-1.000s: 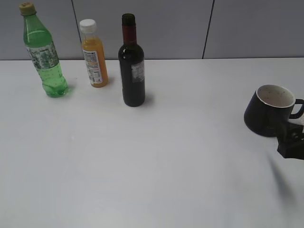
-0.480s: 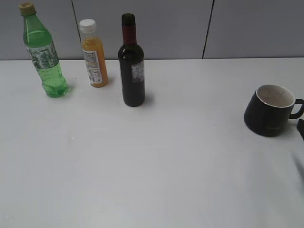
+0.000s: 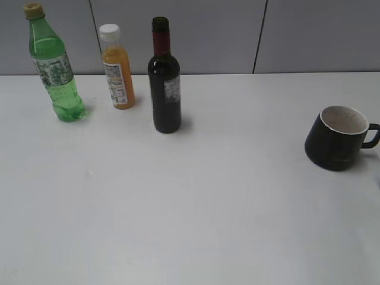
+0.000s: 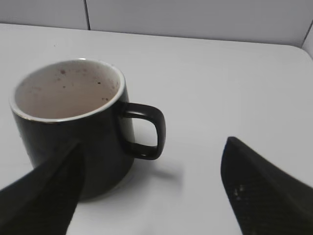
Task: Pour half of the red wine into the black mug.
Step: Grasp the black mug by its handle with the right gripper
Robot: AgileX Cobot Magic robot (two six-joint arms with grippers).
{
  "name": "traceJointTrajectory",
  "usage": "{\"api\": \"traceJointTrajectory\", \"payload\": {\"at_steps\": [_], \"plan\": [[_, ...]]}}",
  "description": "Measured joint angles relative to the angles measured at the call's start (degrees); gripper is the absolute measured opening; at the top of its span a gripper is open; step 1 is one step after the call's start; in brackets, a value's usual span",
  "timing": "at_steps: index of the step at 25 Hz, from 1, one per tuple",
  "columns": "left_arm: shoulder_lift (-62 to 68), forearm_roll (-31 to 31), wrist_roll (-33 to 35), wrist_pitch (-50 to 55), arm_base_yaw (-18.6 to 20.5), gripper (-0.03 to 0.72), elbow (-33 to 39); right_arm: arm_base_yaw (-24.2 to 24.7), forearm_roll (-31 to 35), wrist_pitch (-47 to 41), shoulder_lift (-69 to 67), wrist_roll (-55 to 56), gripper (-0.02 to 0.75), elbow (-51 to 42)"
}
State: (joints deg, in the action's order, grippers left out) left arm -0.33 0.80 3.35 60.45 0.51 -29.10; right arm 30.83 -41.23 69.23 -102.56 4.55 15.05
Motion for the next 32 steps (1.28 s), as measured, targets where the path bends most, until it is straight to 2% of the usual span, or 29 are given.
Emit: {"api": "traceJointTrajectory", "payload": {"at_steps": [20, 32], "plan": [[0.00, 0.00, 0.00, 0.00, 0.00, 0.589, 0.00, -0.19, -3.74, 0.17, -16.11, 1.07, 0.661, 15.02], [0.00, 0.00, 0.00, 0.00, 0.00, 0.589, 0.00, -4.75, -1.16, 0.17, -21.01, 1.56, 0.661, 20.46]]}}
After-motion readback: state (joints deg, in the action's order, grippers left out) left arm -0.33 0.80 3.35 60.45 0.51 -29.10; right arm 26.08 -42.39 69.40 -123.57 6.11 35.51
